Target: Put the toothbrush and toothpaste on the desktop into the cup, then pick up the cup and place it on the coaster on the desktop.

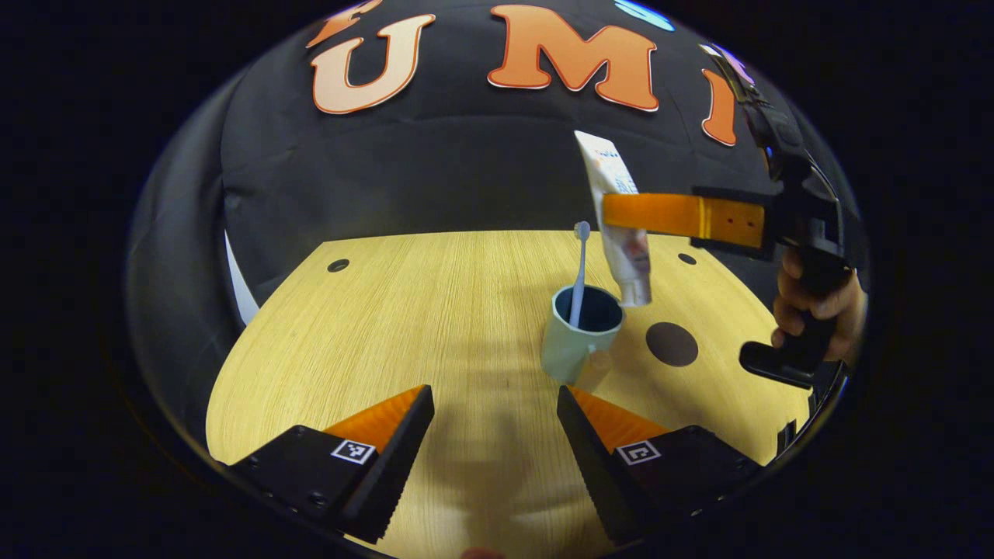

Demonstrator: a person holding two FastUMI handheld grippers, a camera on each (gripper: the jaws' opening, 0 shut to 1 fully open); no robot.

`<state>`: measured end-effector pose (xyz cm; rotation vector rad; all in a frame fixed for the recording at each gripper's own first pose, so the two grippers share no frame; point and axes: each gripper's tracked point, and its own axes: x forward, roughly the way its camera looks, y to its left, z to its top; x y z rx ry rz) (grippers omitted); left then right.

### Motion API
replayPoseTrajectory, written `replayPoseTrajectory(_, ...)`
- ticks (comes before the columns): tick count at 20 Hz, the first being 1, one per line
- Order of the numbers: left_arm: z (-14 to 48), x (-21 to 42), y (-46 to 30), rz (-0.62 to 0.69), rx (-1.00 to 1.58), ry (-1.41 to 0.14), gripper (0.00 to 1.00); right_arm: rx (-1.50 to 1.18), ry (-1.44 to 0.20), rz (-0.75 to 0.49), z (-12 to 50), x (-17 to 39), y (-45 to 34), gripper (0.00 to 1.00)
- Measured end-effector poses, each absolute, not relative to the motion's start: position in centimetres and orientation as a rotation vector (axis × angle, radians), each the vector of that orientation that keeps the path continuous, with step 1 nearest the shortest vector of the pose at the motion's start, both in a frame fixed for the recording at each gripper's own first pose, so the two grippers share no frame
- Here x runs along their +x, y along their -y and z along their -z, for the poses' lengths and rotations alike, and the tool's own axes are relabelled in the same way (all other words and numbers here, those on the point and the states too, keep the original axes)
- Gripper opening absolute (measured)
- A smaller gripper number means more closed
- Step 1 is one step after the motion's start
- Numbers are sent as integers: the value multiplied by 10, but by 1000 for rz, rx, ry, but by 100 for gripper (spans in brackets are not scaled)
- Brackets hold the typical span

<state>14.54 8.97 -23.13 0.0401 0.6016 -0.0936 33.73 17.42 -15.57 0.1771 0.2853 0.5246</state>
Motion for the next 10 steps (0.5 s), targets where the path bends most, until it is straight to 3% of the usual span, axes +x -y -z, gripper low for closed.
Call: replayPoseTrajectory(10,240,131,-103,29,33,-633,96,52,-264,-606,185,344,-197,18)
